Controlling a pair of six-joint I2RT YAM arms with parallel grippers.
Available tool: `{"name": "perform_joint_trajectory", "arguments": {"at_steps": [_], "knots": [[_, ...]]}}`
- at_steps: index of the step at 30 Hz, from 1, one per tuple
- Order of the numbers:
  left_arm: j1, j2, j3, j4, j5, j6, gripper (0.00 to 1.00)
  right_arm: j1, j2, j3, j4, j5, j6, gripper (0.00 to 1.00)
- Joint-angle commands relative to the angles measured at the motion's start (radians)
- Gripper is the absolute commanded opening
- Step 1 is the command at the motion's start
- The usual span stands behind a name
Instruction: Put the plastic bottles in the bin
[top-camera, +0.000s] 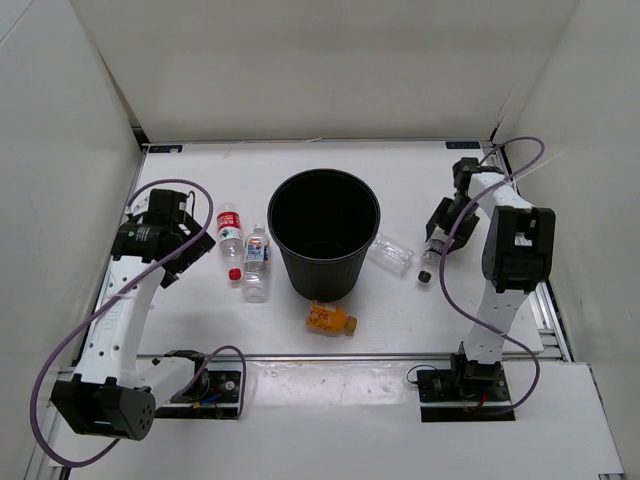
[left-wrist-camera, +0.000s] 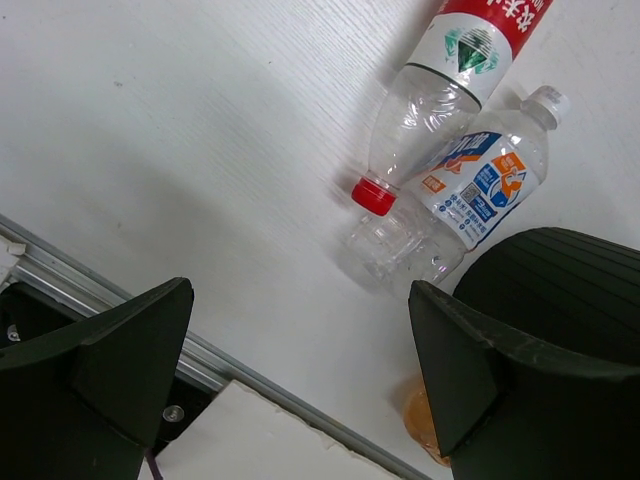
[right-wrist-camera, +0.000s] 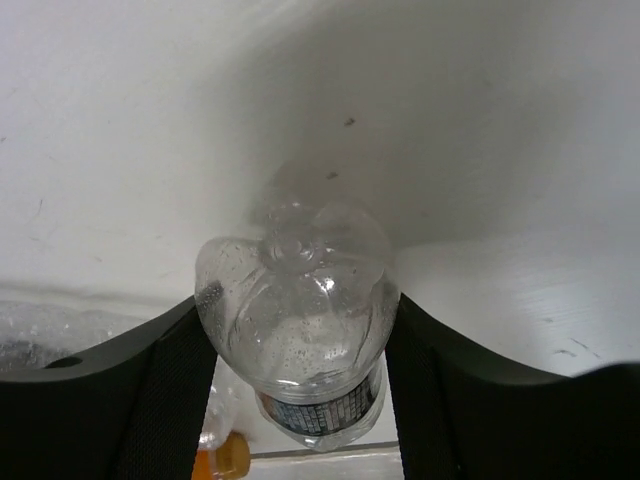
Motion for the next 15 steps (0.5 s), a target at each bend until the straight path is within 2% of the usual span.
{"name": "perform_joint_trajectory", "arguments": {"at_steps": [1,8,12,13,15], "knots": [[0.013,-0.001,-0.035,0.037,0.038,-0.034,1.00,-0.008,-0.214,0.038,-0.055,0.029,0.056,0.34],[0.013,0.077,-0.053,0.057,0.049,-0.057,1.00,0.016,-0.495,0.176,-0.132,-0.061,0.201,0.16],[0.013,0.123,-0.067,0.118,0.102,-0.012,1.00,0.105,-0.569,0.303,-0.053,-0.160,0.192,0.18],[0.013,0.135,-0.081,0.153,0.128,-0.012,1.00,0.137,-0.589,0.322,0.020,-0.203,0.154,0.21],[0.013,0.148,-0.081,0.187,0.154,0.009,1.00,0.275,-0.589,0.384,0.059,-0.170,0.118,0.31]]}}
